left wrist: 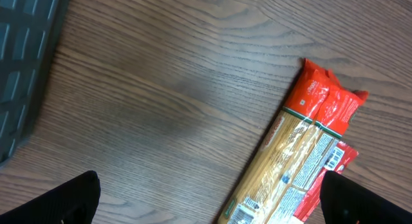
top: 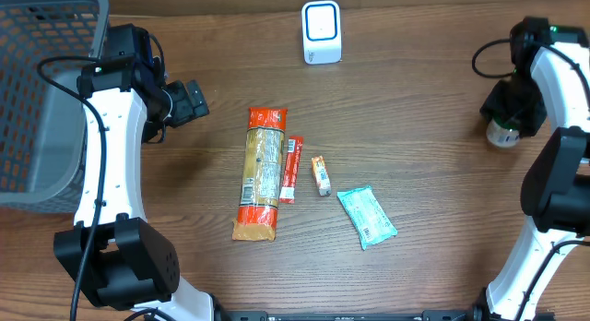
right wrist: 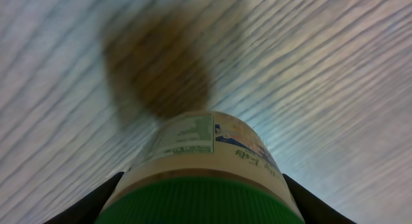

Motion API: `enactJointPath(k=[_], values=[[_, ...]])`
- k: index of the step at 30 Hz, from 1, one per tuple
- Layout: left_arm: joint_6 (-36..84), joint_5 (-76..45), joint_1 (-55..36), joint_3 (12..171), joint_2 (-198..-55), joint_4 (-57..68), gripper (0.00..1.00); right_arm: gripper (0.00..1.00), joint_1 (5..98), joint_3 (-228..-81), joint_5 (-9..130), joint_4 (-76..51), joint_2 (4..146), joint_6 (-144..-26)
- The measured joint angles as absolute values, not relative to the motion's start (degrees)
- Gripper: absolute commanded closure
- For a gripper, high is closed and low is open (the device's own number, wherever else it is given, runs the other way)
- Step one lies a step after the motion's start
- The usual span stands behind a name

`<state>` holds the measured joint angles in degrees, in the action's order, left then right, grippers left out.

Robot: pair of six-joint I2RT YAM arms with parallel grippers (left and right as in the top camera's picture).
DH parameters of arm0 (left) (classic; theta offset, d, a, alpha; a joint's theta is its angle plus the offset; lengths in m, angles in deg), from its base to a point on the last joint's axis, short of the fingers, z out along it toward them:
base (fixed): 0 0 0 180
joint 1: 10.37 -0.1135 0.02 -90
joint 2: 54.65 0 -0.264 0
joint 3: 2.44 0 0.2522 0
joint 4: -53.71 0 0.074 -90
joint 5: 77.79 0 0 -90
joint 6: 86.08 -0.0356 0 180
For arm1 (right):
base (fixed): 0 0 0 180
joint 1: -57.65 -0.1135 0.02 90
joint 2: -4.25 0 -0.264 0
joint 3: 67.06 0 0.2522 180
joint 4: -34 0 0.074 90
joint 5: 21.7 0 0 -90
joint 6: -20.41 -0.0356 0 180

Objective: Scan the item barcode
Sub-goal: 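Carry the jar right and lower it onto the table, then release the jar and move the right gripper over the green package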

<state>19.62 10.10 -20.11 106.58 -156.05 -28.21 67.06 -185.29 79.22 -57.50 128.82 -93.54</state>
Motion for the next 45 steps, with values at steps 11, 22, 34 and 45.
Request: enactJointPath(k=[11,22,34,45], values=[[19.62,10.10,-20.11,106.58,-156.05,-28.24,0.00,0.00,67.41,-176.70,79.24,-49.43,128.82,-93.43],[19.62,10.10,-20.11,106.58,-156.05,-28.24,0.00,0.00,67.28,-184.61,78.74,-59.40,128.80,-93.56],[19.62,10.10,-20.11,106.58,-156.05,-28.21,0.00,0.71,59.32,-192.83,66.06,-70.83,119.23,-84.82],[19.62,10.10,-20.11,106.58,-156.05,-28.21,0.00,0.86,49.73,-190.99,63.81,-75.94,117.94,-82.24]])
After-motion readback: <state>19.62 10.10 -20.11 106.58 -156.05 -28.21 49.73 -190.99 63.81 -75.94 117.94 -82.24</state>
